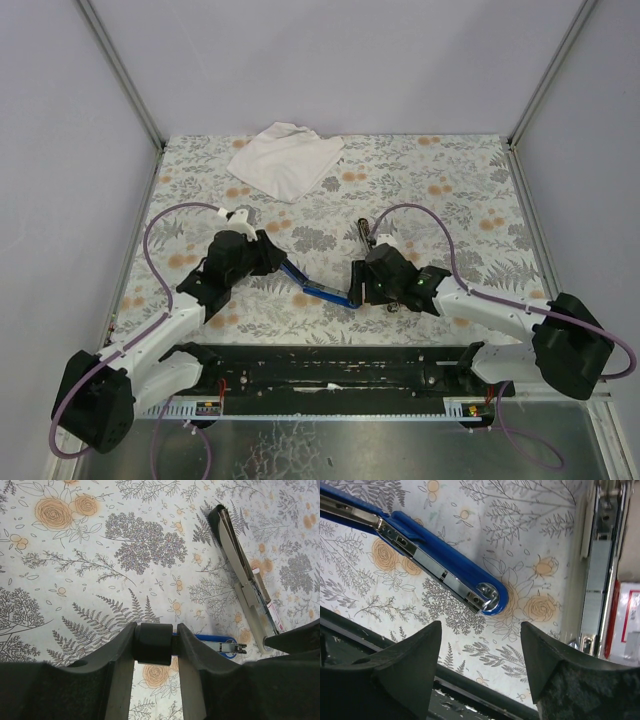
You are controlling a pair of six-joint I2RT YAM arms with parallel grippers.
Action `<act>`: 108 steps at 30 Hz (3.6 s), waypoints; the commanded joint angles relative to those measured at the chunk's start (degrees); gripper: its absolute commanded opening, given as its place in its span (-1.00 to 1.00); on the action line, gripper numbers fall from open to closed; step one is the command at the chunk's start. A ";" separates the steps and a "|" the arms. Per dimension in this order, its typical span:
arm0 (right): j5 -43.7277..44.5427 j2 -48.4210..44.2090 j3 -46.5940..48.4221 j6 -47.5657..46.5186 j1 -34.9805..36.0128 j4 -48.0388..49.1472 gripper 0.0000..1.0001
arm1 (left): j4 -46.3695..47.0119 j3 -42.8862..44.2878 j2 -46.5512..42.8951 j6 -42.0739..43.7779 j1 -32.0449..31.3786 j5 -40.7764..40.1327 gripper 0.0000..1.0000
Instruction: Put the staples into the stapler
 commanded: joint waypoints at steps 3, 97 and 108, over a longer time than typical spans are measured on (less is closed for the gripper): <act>1.34 -0.69 -1.40 8.98 0.10 3.43 0.23 | 0.24 3.49 -0.32 1.91 -2.22 -5.26 -0.81; -12.18 -4.07 -2.89 -12.23 -10.60 5.36 0.71 | 13.91 6.68 22.88 21.39 -18.86 9.02 0.80; -12.35 -5.86 -3.34 -11.60 -11.58 6.01 0.75 | 11.25 9.42 31.17 24.25 -24.57 -2.64 0.57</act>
